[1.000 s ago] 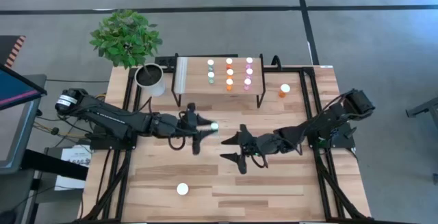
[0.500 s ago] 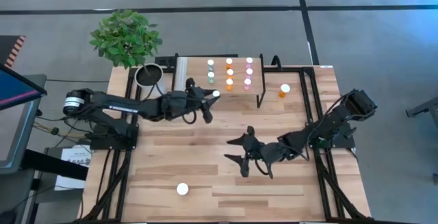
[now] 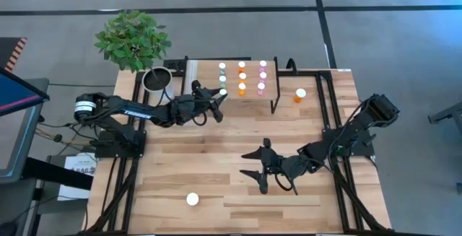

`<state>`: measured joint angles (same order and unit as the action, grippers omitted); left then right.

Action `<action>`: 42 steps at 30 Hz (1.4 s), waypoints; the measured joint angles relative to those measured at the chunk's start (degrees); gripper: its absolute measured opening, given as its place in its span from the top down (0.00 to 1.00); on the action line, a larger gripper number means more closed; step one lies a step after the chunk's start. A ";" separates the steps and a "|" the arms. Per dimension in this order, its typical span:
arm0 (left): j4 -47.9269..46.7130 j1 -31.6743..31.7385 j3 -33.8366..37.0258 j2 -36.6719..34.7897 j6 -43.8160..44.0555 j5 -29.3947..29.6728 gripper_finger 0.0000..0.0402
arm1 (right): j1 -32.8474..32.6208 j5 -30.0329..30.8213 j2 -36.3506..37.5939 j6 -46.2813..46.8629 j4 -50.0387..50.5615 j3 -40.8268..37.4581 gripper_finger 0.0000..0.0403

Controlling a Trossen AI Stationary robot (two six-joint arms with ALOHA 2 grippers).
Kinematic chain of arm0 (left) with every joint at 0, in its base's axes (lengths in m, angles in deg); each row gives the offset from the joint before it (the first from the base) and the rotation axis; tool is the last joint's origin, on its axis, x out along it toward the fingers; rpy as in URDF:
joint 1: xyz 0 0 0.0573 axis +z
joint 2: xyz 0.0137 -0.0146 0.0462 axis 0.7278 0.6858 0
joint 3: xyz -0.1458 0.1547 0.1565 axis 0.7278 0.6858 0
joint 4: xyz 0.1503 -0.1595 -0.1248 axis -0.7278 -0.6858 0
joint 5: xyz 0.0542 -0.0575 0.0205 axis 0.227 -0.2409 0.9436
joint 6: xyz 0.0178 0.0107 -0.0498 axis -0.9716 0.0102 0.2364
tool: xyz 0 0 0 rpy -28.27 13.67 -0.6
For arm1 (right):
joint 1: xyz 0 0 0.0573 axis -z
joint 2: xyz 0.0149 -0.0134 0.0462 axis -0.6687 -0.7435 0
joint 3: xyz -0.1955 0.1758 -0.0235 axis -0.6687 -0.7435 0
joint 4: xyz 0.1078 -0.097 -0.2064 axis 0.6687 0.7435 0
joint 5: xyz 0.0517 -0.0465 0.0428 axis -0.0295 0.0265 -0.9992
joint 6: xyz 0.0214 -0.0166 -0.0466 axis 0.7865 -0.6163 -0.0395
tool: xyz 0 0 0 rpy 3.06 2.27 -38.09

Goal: Pick and place medicine bottles onto shelf by color
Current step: Put the blue pill bottle on the shelf aligned with the other blue pill bottles

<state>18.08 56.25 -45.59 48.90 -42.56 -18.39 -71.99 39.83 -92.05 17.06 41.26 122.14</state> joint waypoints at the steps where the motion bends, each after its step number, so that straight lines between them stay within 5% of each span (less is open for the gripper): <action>1: -0.03 0.44 0.22 0.06 0.04 0.02 0.73 | -0.02 0.03 0.04 -0.06 0.01 0.00 0.33; 42: -1.57 7.44 0.28 1.14 4.81 -6.82 0.73 | 0.11 0.02 0.05 0.16 0.31 0.00 0.33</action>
<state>16.51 63.69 -45.31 50.04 -37.75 -25.21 -71.88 39.85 -92.00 17.22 41.58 122.14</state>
